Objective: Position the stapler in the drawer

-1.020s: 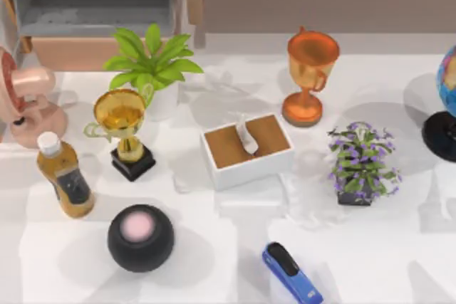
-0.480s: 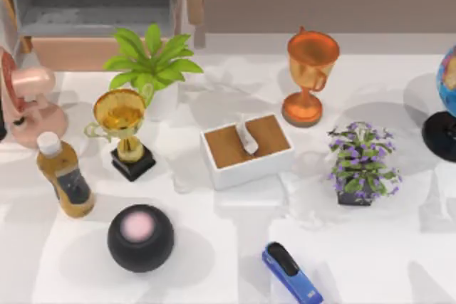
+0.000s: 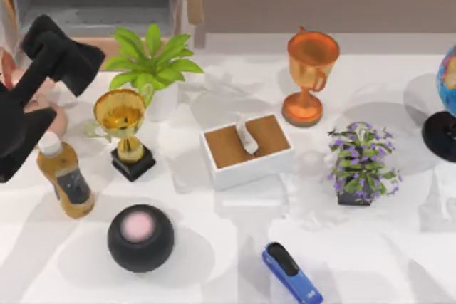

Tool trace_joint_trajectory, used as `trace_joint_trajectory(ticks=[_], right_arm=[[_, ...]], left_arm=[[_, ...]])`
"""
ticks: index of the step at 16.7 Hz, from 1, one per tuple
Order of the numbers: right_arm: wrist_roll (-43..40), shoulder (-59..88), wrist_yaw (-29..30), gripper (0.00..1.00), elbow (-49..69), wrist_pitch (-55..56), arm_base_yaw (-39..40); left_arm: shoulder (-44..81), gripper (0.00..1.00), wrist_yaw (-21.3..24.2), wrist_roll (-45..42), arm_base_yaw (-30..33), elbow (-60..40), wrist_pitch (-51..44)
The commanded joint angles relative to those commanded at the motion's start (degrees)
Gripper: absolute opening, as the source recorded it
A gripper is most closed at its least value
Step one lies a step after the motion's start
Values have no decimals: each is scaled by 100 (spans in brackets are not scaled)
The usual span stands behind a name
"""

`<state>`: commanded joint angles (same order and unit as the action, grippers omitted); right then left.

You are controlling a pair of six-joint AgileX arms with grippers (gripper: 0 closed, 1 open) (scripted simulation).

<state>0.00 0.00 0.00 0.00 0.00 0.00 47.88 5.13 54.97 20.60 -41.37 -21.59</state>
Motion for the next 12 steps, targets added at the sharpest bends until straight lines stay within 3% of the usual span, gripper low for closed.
trace_joint_trajectory(ticks=[12], right_arm=[[0, 0, 0, 100, 0, 0, 0]], left_arm=[[4973, 100, -1116, 3474, 2743, -3531, -2936]])
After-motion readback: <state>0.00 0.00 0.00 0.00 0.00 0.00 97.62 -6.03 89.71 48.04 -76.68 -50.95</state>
